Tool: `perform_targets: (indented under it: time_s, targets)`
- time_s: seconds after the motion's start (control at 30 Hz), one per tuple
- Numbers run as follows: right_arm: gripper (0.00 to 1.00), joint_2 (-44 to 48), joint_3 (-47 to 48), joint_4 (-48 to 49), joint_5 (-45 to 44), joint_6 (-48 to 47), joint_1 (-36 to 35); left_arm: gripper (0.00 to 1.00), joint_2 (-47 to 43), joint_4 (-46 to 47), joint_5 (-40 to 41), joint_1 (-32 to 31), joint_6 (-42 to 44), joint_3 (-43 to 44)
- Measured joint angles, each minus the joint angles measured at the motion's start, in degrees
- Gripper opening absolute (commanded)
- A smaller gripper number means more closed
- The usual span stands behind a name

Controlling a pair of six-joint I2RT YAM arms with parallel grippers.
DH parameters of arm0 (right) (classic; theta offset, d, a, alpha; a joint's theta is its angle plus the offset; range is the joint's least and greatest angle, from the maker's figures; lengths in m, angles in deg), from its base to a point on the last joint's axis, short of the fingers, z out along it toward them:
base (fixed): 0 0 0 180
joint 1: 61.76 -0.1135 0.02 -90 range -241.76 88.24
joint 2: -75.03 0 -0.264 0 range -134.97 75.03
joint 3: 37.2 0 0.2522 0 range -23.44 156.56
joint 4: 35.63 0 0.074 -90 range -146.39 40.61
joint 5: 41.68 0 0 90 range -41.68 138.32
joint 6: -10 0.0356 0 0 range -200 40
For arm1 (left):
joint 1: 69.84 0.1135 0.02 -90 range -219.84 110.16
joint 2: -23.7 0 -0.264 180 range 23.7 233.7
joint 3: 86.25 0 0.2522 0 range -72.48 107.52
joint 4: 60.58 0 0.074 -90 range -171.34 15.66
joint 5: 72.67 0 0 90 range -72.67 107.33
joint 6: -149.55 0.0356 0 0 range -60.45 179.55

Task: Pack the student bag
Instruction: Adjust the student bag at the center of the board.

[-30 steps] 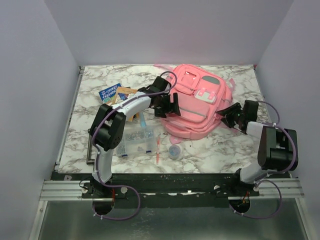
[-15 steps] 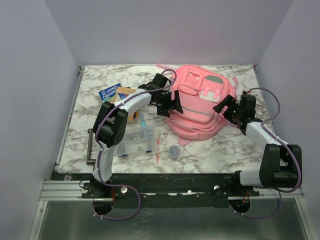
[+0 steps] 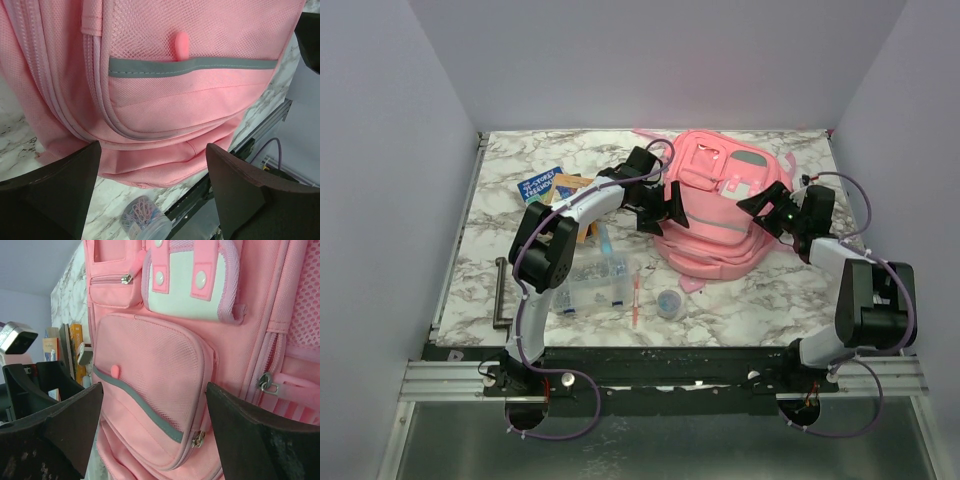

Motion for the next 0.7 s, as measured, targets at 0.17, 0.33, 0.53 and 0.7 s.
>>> perform_targets:
  time_s: [0.17,0.33,0.53,0.7]
  targets:
    - [0.84,-6.56,0.96,3.52,5.25,-1.2,1.46,0.87,0.0,-0.07,-0.5,0.0,-0.11,0.02]
    - [0.81,-7.45,-1.4,9.14,10.36,0.59,1.97,0.87,0.0,-0.17,-0.74,0.0,-0.15,0.02]
    - [0.78,-1.01,-7.54,8.87,12.07,0.46,2.08,0.87,0.0,-1.44,-0.85,0.0,-0.31,0.02]
    - [0.78,3.45,-8.07,2.67,11.96,-1.95,2.08,0.87,0.0,-1.53,-0.87,0.0,-0.33,0.02]
